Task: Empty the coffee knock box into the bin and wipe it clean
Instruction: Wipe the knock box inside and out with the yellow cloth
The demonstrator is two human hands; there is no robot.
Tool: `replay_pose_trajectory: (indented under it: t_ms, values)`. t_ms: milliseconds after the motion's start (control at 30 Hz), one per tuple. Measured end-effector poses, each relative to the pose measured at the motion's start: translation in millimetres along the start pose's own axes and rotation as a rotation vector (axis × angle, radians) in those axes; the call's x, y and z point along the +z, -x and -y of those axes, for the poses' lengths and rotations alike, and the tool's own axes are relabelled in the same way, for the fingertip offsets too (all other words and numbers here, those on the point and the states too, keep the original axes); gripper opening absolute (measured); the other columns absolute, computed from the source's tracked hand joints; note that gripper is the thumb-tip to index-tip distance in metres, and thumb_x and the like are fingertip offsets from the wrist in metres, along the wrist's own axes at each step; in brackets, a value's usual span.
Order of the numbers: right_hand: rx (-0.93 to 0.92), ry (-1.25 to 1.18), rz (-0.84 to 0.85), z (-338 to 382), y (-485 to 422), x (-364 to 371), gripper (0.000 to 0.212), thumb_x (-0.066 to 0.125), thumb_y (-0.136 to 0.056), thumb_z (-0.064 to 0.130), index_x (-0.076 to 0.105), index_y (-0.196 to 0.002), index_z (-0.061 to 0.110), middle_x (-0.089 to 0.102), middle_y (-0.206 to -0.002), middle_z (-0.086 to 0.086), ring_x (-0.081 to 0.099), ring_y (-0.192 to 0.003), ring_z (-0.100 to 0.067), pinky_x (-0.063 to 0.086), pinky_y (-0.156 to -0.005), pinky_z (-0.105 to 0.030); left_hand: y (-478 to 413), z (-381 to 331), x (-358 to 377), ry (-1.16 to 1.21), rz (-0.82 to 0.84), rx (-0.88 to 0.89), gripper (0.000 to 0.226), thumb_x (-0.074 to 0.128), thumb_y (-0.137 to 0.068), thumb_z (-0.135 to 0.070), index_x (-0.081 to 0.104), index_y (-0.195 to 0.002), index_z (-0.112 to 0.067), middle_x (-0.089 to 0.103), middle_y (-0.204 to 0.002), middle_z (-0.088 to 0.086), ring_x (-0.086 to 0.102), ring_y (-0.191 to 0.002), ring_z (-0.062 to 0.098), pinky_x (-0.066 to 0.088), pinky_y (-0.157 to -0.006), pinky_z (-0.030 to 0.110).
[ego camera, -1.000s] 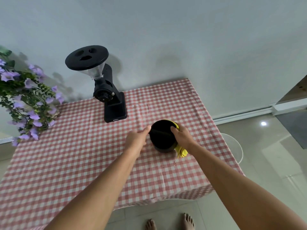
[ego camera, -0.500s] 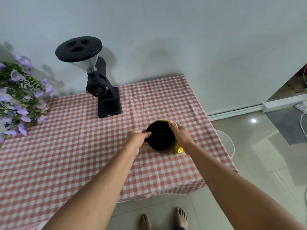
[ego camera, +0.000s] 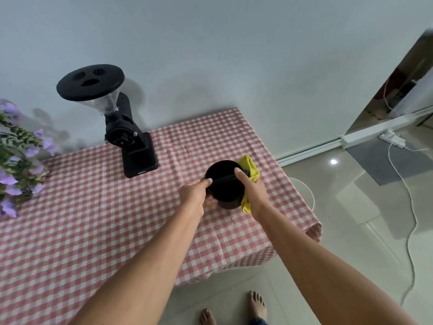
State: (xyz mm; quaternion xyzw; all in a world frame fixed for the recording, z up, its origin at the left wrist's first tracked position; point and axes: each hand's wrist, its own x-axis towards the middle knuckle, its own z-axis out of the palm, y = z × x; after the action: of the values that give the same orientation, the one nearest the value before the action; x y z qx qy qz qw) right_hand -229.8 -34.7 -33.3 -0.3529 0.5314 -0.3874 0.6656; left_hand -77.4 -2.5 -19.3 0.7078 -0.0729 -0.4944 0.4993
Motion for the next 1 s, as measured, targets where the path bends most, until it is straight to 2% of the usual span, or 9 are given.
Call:
replay_pose_trajectory:
  t_ms: [67, 167, 267, 400, 533, 700, 800, 900, 1000]
  values:
    - [-0.050, 0.022, -0.048, -0.9, 4.3, -1.2, 0.023, 0.080, -0.082, 0.036, 0.068, -0.101, 0.030, 0.076, -0.100, 0.003, 0.074, -0.090, -0.012, 0.061, -0.074, -0.025, 1.9, -2.2, 2.1, 0.000, 0.019, 0.031, 0.034, 0.079, -0.086, -0.008, 0.070, -0.119, -0.001, 0.074, -0.108, 0.017, 0.075, -0.083, 0.029, 0.058, -0.045, 0.033]
    - [-0.080, -0.001, -0.131, -0.8, 11.0, 1.4, 0.025, 0.081, -0.083, 0.029, 0.068, -0.104, 0.026, 0.076, -0.098, 0.005, 0.074, -0.087, -0.011, 0.061, -0.076, -0.028, 5.9, -5.7, 4.3, 0.016, 0.027, 0.057, 0.036, 0.078, -0.087, -0.007, 0.068, -0.122, -0.003, 0.072, -0.093, 0.009, 0.073, -0.075, 0.022, 0.060, -0.046, 0.037]
    - [-0.093, -0.033, -0.196, 2.5, 15.5, 3.1, 0.016, 0.083, -0.081, 0.023, 0.070, -0.090, 0.023, 0.076, -0.085, 0.005, 0.074, -0.071, -0.004, 0.057, -0.057, -0.018, 8.9, -7.4, 6.9, 0.062, 0.023, 0.051, 0.039, 0.078, -0.087, -0.006, 0.067, -0.124, -0.001, 0.072, -0.096, 0.010, 0.071, -0.075, 0.020, 0.063, -0.050, 0.043]
    - [-0.084, -0.040, -0.239, 11.9, 20.2, -2.8, 0.014, 0.081, -0.082, 0.029, 0.072, -0.087, 0.020, 0.077, -0.073, 0.007, 0.073, -0.065, -0.004, 0.054, -0.050, -0.015, 11.2, -10.4, 6.1, 0.070, 0.021, 0.057, 0.033, 0.076, -0.088, -0.005, 0.069, -0.121, -0.001, 0.072, -0.109, 0.017, 0.070, -0.078, 0.021, 0.061, -0.047, 0.040]
    - [-0.031, 0.014, -0.284, 28.5, 17.8, -13.9, 0.026, 0.084, -0.078, 0.035, 0.069, -0.081, 0.013, 0.072, -0.061, 0.005, 0.070, -0.051, -0.007, 0.050, -0.042, -0.017, 14.6, -12.4, 9.2, 0.027, 0.031, 0.091, 0.037, 0.076, -0.089, -0.007, 0.068, -0.125, -0.002, 0.073, -0.113, 0.016, 0.072, -0.084, 0.024, 0.064, -0.056, 0.047]
    - [0.036, 0.128, -0.247, 45.8, 7.4, -36.2, 0.050, 0.091, -0.063, 0.047, 0.071, -0.087, 0.008, 0.071, -0.073, -0.004, 0.070, -0.063, -0.020, 0.061, -0.064, -0.037, 15.0, -11.6, 15.0, -0.041, 0.052, 0.147, 0.039, 0.075, -0.090, -0.011, 0.066, -0.128, -0.005, 0.073, -0.118, 0.015, 0.075, -0.091, 0.028, 0.065, -0.061, 0.043]
    - [0.025, 0.142, -0.208, 51.0, 2.0, -49.1, 0.042, 0.093, -0.061, 0.044, 0.071, -0.081, 0.014, 0.073, -0.062, 0.002, 0.071, -0.054, -0.015, 0.059, -0.052, -0.029, 13.9, -11.7, 20.4, -0.055, 0.093, 0.177, 0.034, 0.075, -0.091, -0.012, 0.069, -0.124, -0.008, 0.075, -0.112, 0.011, 0.076, -0.084, 0.022, 0.065, -0.059, 0.041]
    - [0.009, 0.178, -0.176, 54.3, -1.5, -62.5, 0.035, 0.090, -0.069, 0.036, 0.073, -0.092, 0.015, 0.076, -0.070, 0.001, 0.074, -0.064, -0.017, 0.063, -0.063, -0.035, 13.7, -10.6, 22.2, -0.045, 0.111, 0.168, 0.034, 0.075, -0.090, -0.011, 0.069, -0.123, -0.007, 0.074, -0.099, 0.005, 0.075, -0.073, 0.015, 0.064, -0.058, 0.039]
    - [0.019, 0.213, -0.159, 57.0, -2.5, -76.4, 0.029, 0.085, -0.077, 0.026, 0.071, -0.095, 0.008, 0.076, -0.090, -0.014, 0.074, -0.082, -0.032, 0.062, -0.077, -0.047, 12.8, -6.1, 21.9, -0.026, 0.110, 0.152, 0.034, 0.076, -0.090, -0.010, 0.068, -0.122, -0.004, 0.075, -0.106, 0.010, 0.076, -0.076, 0.017, 0.063, -0.055, 0.037]
